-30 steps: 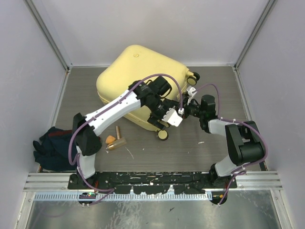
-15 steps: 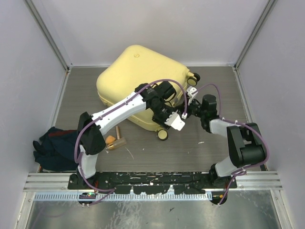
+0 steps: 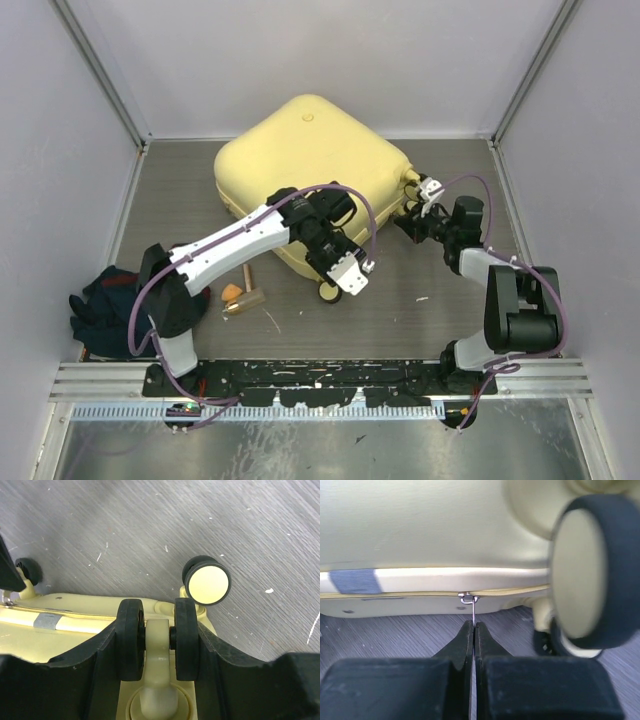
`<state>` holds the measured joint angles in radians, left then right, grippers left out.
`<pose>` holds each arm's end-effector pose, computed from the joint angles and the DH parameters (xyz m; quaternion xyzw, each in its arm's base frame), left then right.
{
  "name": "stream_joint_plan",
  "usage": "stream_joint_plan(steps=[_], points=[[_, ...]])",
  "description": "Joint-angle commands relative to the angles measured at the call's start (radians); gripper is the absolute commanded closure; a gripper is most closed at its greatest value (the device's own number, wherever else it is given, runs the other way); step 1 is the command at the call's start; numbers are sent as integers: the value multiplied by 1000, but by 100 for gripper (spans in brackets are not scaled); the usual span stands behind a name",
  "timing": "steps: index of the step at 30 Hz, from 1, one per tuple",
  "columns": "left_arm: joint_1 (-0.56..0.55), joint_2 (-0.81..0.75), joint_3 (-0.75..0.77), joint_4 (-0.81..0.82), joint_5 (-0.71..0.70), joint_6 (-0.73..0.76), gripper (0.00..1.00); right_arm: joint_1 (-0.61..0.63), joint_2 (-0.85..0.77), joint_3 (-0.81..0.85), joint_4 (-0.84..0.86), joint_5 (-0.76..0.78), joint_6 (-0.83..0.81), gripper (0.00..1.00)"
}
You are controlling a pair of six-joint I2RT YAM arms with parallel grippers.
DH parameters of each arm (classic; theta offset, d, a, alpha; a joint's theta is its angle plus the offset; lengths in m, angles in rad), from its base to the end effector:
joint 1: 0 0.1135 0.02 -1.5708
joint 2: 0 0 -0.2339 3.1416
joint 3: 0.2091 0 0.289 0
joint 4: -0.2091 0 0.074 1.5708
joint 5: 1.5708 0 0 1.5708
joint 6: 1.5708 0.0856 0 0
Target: Pack the luggage
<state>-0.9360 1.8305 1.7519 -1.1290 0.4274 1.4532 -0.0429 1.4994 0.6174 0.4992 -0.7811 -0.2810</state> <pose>0.2208 -0.3597 0.2352 0.9080 0.3175 -0.1565 0.2240 0.3566 0.0450 0.1163 -0.3026 0.7356 0.2279 0.5616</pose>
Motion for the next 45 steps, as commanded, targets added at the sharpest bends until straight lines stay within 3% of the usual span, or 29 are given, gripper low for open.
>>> stream_joint_plan(steps=[1,13,24,30,36,42,45], points=[[-21,-98,-106,-203,-6,64,100,-104,-100,-27,23,84,-66,99],[-21,-260,-335,-213,-54,79,100,-306,-140,-83,62,-36,-75,99],[-20,-288,-390,-244,-78,120,100,-379,16,96,69,-117,-121,99],[-20,-302,-403,-265,-85,148,100,-396,104,210,3,-168,-218,99],[-20,-318,-432,-260,-107,171,100,-396,264,399,-181,-217,-329,99],[-12,-333,-438,-252,-113,189,100,-357,359,506,-225,-267,-315,100],[22,-335,-420,-195,-107,144,100,-316,380,537,-336,-302,-342,99]])
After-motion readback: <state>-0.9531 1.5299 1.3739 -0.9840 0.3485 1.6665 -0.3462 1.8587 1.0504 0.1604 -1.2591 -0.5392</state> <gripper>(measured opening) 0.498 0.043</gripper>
